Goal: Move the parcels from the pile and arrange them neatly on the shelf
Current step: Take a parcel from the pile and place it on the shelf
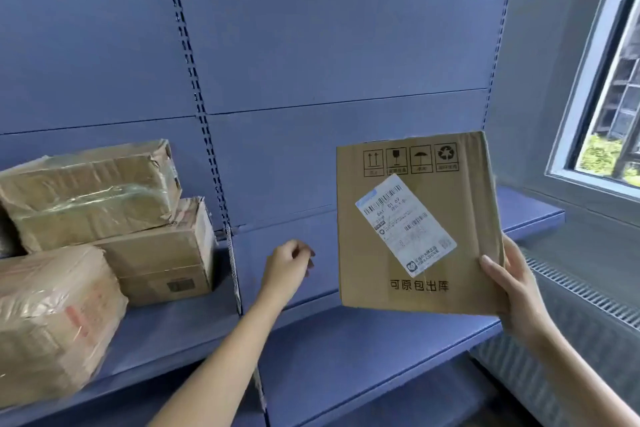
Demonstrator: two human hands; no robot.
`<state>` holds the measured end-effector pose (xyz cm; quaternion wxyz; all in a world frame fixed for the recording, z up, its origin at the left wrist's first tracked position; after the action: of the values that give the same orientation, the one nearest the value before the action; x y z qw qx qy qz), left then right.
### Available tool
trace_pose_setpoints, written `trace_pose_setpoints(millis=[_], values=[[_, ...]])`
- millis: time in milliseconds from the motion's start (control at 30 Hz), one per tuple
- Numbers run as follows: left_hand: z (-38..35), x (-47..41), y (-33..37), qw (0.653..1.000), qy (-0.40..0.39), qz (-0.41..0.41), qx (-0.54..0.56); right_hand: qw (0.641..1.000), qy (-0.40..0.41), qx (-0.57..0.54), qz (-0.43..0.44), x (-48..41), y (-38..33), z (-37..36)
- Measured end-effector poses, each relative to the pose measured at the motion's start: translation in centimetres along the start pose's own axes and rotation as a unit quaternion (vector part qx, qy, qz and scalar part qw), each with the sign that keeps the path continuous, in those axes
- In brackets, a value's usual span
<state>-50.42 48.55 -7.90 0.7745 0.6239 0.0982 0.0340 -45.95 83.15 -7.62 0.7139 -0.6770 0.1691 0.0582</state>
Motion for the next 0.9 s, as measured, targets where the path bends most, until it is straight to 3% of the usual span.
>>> trace_pose_setpoints(millis=[333, 733, 900], values=[[8.9, 2.6, -2.5, 0.983, 0.159, 0.043, 0.084, 0.978, -0.197, -0.043, -0.049, -5.1, 3.4, -13.2], [8.8, 4.0, -2.4, 0.969, 0.204, 0.013, 0.141, 0.960, -0.269, -0.063, -0.033, -5.8, 4.6, -18.0], [7.0, 3.7, -3.6, 0.950, 0.165, 0.043, 0.262, 0.949, -0.311, -0.046, -0.037, -5.5, 5.9, -19.2]])
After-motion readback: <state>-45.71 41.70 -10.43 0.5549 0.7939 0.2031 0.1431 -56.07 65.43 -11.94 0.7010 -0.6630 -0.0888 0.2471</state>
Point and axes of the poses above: each hand's wrist, its own x-axis away from the middle knuckle, its own z-axis out of the back of the hand, y = z × x, the point moved 10 cm from there along -x, towards the middle knuckle, and after that the axes turned 12 degrees about x, right-handed, at the moved point
